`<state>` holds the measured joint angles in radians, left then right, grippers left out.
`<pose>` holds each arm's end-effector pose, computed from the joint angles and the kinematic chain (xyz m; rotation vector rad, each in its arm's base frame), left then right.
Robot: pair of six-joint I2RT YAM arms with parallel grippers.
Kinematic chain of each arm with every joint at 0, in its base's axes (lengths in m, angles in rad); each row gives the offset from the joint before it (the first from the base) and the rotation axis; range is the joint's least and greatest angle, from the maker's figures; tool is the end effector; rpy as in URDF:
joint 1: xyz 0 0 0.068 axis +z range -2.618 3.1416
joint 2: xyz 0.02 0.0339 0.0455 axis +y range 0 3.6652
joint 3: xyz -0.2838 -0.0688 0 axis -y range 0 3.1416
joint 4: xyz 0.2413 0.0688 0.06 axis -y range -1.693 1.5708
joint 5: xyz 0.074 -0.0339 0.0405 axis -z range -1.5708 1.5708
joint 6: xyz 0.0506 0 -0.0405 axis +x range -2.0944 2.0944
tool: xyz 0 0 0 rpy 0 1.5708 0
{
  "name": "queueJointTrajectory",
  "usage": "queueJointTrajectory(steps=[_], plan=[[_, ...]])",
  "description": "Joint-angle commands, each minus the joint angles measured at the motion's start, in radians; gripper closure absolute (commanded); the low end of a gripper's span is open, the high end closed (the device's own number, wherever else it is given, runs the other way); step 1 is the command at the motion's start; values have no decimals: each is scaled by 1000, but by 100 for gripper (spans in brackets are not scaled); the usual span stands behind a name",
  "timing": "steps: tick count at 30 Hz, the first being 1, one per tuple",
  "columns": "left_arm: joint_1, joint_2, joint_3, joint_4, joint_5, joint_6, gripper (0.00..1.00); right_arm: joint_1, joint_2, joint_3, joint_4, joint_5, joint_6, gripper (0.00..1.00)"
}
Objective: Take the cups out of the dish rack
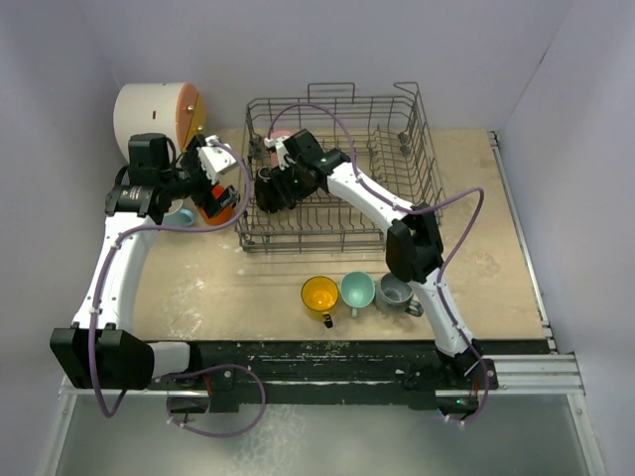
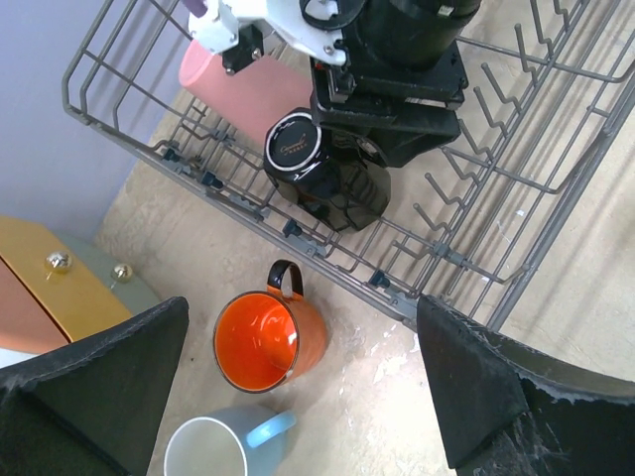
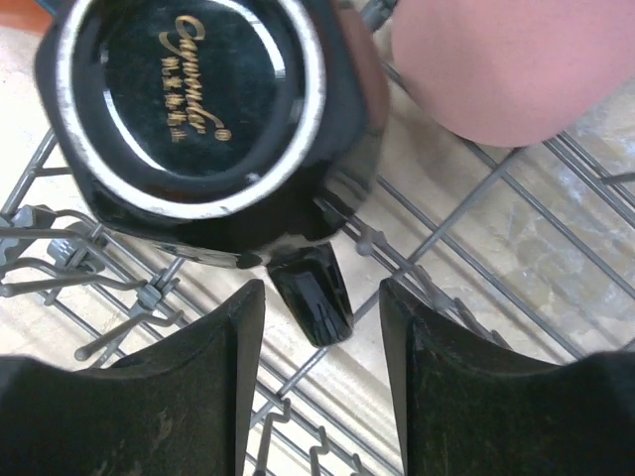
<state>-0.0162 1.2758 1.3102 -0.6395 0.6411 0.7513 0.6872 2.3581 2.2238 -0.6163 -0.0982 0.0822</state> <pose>0.2703 -0.0346 0.3881 1.0837 1.7438 -0.2457 0.4291 0.3586 0.2561 -0.7544 2.2474 0.4946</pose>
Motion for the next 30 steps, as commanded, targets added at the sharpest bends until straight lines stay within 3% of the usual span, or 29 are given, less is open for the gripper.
queueJointTrajectory(steps=[1,14,30], plan=[[-1,-24,14,4,33,1,1,29,7,61,23,8,-29,50],[-1,-40,19,-23,36,26,1,42,-79,62,49,66,-35,100],[-2,-107,-77,31,58,129,1,42,-348,38,76,42,93,100]])
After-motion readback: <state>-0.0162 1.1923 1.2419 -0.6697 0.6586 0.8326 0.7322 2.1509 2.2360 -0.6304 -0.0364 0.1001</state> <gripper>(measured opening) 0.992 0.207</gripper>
